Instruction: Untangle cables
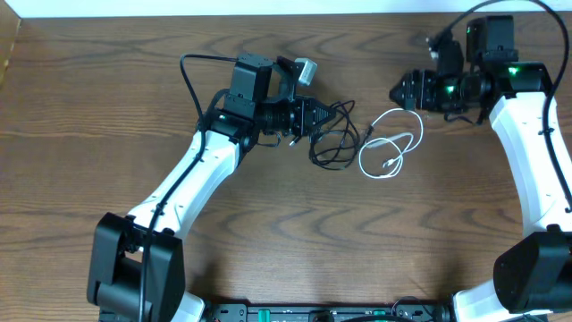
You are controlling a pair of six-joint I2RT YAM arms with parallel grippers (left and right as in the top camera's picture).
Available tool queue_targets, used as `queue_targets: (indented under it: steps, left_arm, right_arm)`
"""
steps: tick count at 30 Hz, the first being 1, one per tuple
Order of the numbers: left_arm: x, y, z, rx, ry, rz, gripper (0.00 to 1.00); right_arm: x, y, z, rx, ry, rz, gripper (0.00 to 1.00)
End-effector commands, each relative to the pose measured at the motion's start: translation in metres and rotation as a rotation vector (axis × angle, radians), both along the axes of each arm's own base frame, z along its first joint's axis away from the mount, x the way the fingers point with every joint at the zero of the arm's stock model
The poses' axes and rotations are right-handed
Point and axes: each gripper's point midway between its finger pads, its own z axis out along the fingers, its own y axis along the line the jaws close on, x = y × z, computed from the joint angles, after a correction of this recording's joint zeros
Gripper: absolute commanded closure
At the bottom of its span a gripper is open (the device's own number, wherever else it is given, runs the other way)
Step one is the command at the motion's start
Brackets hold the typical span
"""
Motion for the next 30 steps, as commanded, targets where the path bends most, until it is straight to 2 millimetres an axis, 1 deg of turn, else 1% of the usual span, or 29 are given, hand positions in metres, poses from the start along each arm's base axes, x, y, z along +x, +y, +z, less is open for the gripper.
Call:
queue_targets:
  steps: [1, 3, 5, 6, 7, 8, 9, 11, 13, 17, 18, 22, 27, 30]
  left_arm:
    - [-0.012, -0.001, 0.03, -0.05, -0.057, -0.04, 0.93]
    - [-0.016, -0.002, 0.038, -0.065, -0.069, -0.055, 0.93]
    - [-0.02, -0.002, 0.045, -0.079, -0.08, -0.068, 0.93]
    - [-0.022, -0.002, 0.049, -0.087, -0.085, -0.076, 0.93]
    - [-0.024, -0.002, 0.052, -0.093, -0.09, -0.082, 0.93]
    - [-0.03, -0.003, 0.06, -0.111, -0.098, -0.102, 0.93]
    - [-0.034, -0.003, 0.066, -0.126, -0.096, -0.112, 0.93]
    - [-0.037, -0.003, 0.071, -0.139, -0.085, -0.112, 0.92]
    - [-0.039, -0.003, 0.074, -0.148, -0.062, -0.105, 0.92]
    - [-0.042, -0.004, 0.076, -0.166, -0.036, -0.114, 0.92]
    - [-0.042, -0.004, 0.076, -0.167, -0.036, -0.116, 0.92]
    - [-0.042, -0.004, 0.076, -0.167, -0.036, -0.116, 0.93]
    - [-0.044, -0.004, 0.077, -0.172, -0.031, -0.123, 0.92]
    - [-0.047, -0.005, 0.079, -0.187, -0.011, -0.137, 0.92]
  right_arm:
    - [-0.003, -0.007, -0.002, 0.023, 0.08, -0.133, 0.29]
    - [-0.003, -0.005, -0.001, 0.051, 0.1, -0.168, 0.3]
    - [-0.001, -0.003, 0.0, 0.047, 0.082, -0.151, 0.3]
    - [-0.001, 0.0, 0.001, 0.044, 0.074, -0.13, 0.28]
    - [-0.003, 0.005, 0.002, 0.045, 0.056, -0.075, 0.24]
    - [-0.005, 0.013, 0.004, 0.03, 0.005, 0.048, 0.21]
    - [-0.008, 0.017, 0.004, -0.003, -0.032, 0.143, 0.21]
    - [-0.012, 0.022, 0.004, -0.017, -0.06, 0.225, 0.2]
    - [-0.013, 0.026, 0.006, -0.015, -0.091, 0.287, 0.2]
    - [-0.022, 0.047, 0.018, 0.07, -0.178, 0.46, 0.19]
    - [-0.024, 0.05, 0.021, 0.086, -0.193, 0.486, 0.17]
    - [-0.032, 0.061, 0.029, 0.141, -0.242, 0.581, 0.16]
    - [-0.03, 0.064, 0.032, 0.153, -0.268, 0.596, 0.11]
    - [-0.028, 0.064, 0.033, 0.149, -0.282, 0.597, 0.11]
